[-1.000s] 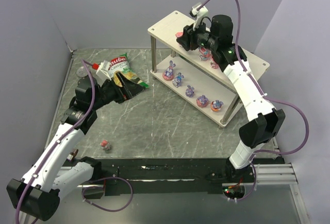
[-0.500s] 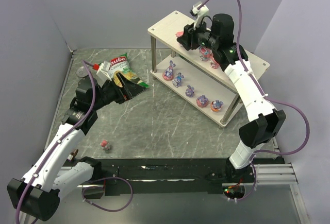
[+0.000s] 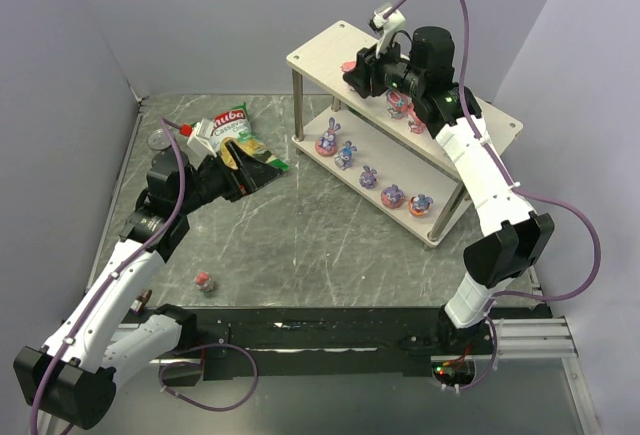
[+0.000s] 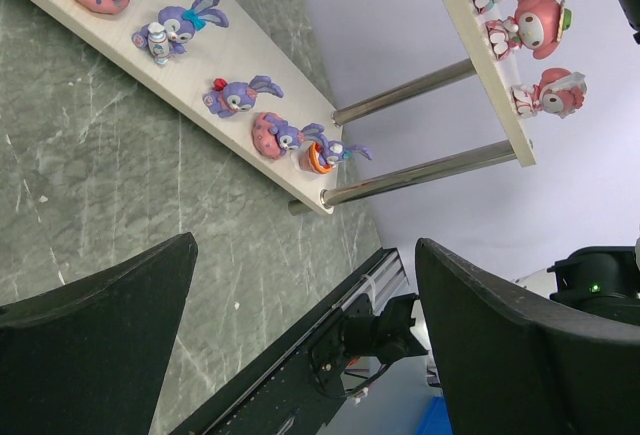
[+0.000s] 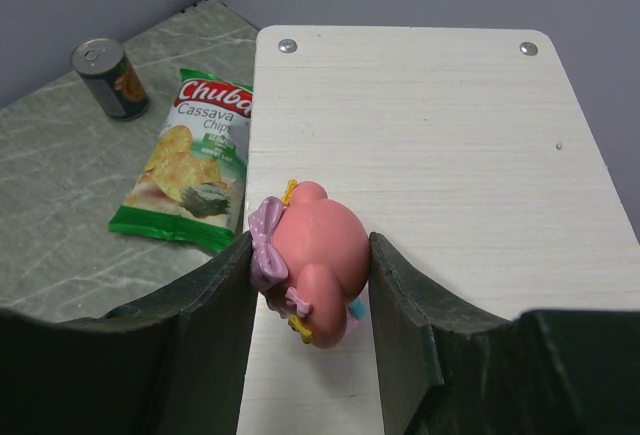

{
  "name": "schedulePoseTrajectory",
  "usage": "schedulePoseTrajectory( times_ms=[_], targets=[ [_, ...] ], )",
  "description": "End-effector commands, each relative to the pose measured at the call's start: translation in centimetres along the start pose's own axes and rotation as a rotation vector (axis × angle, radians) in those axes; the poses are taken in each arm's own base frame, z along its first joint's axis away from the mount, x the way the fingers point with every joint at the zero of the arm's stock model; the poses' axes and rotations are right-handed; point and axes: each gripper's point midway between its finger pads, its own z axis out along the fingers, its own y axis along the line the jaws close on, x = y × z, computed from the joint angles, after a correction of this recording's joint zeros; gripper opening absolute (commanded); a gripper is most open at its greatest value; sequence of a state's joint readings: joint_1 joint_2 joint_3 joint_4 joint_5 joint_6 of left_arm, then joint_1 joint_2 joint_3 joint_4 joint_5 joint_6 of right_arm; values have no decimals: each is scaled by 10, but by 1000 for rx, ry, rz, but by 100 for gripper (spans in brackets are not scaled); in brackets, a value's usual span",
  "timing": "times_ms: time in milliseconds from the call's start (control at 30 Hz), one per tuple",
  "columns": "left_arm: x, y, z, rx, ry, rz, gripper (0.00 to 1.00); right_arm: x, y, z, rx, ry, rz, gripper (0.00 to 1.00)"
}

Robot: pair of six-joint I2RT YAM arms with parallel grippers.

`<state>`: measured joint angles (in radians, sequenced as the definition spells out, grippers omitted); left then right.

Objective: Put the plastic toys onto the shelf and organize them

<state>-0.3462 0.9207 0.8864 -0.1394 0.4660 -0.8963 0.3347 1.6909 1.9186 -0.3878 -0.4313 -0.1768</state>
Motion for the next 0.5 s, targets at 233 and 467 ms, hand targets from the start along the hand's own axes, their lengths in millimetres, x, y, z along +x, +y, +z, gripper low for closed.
schedulePoseTrajectory(
  times_ms=[233, 467],
  targets=[
    [-5, -7, 0, 29, -15, 18, 96, -24, -5, -4, 9, -67, -38, 50],
    [-5, -5, 2, 25, -12, 19, 96, -15, -8, 2, 10, -44, -36, 52]
  ],
)
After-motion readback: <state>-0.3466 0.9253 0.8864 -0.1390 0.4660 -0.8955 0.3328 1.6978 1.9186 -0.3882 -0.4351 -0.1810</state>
